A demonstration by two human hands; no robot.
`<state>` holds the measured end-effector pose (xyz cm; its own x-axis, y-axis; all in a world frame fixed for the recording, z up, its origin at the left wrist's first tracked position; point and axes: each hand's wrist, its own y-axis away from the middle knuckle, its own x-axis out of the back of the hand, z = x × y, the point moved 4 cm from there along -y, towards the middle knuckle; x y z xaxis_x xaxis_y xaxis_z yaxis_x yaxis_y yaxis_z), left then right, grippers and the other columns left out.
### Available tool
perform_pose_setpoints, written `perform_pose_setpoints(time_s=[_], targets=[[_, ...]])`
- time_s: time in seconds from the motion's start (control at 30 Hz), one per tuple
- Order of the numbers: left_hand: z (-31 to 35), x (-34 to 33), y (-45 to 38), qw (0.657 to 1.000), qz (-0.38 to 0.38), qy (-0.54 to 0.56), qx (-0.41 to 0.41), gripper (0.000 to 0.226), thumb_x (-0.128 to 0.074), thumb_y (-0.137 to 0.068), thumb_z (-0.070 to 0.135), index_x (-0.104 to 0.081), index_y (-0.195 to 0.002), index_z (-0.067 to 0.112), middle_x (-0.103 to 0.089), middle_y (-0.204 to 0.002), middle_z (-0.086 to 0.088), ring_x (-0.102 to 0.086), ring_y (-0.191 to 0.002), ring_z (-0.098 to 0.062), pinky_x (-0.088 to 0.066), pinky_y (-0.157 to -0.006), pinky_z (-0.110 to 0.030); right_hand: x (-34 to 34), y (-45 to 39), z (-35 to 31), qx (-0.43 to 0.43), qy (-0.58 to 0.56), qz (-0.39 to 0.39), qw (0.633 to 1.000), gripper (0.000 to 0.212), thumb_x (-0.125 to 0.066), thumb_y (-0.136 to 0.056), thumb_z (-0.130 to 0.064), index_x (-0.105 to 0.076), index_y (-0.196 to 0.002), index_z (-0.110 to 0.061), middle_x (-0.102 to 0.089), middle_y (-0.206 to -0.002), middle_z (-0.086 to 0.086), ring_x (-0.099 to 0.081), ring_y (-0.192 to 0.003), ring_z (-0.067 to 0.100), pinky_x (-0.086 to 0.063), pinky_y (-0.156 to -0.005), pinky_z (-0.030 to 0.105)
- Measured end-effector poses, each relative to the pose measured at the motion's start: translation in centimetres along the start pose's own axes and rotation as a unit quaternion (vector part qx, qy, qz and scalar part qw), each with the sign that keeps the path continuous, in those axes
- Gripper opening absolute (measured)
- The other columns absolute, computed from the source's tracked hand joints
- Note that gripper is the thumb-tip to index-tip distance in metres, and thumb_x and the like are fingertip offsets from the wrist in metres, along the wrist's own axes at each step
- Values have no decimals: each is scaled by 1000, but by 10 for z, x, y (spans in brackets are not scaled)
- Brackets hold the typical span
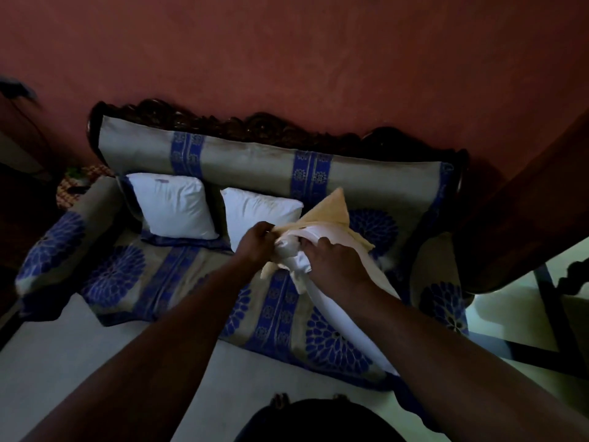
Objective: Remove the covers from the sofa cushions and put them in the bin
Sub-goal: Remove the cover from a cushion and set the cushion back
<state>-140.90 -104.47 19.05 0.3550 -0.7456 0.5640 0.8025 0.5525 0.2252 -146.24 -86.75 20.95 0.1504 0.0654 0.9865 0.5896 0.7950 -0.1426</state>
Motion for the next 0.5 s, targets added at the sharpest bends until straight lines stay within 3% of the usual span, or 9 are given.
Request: perform_pose_setpoints(time_s=[0.07,0.17,0.27,0.37,0.43,0.5], targets=[[-9,-9,1,998,-3,69,-16,23,-57,-82,43,-69,-90,26,-71,-88,-7,-67,-84,-27,-55,-79,-49,-3,1,2,-1,-16,-35,999,49,-64,-91,-31,-56,-139,-22,-63,-97,10,-65,-66,27,-41,-51,33],[15,-9,14,995,-15,88,-54,13,-62,-93,35,-70,-96,26,-72,-93,0,-65,-84,-14,-53,-77,-38,-1,2,5,-27,-35,-55,997,34,-51,-99,-28,-57,-133,-23,-63,-106,7,-67,-83,27,-50,-64,35],[32,-18,16,987,-104,-30,-120,27,-69,-93,31,-65,-118,19,-67,-104,6,-62,-91,-7,-45,-71,-11,-1,2,8,-46,-44,-118,991,24,-49,-102,-25,-63,-121,-20,-63,-115,6,-65,-101,27,-51,-78,39],[35,-28,15,970,-145,-128,-147,49,-74,-88,40,-60,-130,19,-67,-113,3,-63,-101,-13,-44,-76,-17,-7,5,17,-51,-78,-160,983,25,-50,-101,-26,-65,-120,-18,-63,-119,5,-64,-108,27,-50,-87,40],[34,-23,15,980,-70,-135,-129,32,-69,-91,28,-64,-122,23,-69,-109,0,-66,-101,-21,-43,-74,-25,-5,8,17,-10,-109,-146,983,35,-53,-98,-32,-58,-132,-24,-61,-120,3,-65,-105,30,-53,-83,40],[40,-22,18,973,0,-186,-137,30,-63,-90,19,-66,-118,28,-70,-111,-1,-66,-100,-24,-43,-72,-27,-1,10,14,23,-128,-151,980,55,-56,-96,-41,-41,-148,-28,-56,-125,6,-63,-101,32,-50,-77,40]])
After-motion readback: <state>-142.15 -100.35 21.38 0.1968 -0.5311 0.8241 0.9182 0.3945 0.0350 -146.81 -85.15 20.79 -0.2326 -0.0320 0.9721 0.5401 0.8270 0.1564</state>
